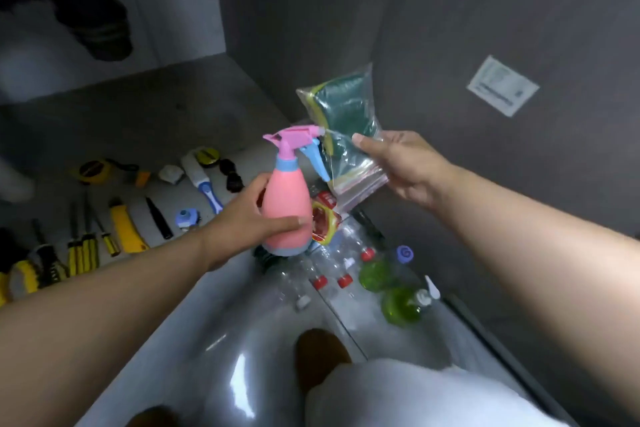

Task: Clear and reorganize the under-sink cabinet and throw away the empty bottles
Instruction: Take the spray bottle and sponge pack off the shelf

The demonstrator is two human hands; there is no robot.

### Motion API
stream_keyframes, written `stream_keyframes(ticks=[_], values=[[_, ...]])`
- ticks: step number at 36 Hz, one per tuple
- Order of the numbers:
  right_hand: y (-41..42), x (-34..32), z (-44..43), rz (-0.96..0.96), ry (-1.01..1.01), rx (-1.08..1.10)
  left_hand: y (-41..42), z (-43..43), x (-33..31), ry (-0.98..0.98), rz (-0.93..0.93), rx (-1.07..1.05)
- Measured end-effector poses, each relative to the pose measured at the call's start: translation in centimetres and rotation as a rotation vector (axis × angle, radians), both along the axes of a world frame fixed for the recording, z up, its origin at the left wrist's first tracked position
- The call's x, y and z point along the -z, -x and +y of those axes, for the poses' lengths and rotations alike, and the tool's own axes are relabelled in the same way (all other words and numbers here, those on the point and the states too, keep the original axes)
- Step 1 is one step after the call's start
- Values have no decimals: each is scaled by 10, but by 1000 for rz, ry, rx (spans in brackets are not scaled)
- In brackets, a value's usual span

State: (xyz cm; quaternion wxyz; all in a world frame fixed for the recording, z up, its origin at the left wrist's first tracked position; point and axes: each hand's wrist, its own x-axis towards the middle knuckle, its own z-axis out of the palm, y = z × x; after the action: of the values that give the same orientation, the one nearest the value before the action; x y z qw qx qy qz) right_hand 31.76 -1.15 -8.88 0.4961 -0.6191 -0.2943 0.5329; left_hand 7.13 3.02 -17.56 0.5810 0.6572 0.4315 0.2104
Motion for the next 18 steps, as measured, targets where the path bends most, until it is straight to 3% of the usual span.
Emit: stream_keyframes(ticks=[7, 13, 18], values=[[-37, 8, -106, 84, 109, 49, -46, -61, 18, 164, 26, 200], [-54, 40, -140, 180, 177, 97, -83, -104, 77, 260, 120, 153], [-54, 50, -136, 180, 166, 70, -101, -127, 124, 172, 161, 127]])
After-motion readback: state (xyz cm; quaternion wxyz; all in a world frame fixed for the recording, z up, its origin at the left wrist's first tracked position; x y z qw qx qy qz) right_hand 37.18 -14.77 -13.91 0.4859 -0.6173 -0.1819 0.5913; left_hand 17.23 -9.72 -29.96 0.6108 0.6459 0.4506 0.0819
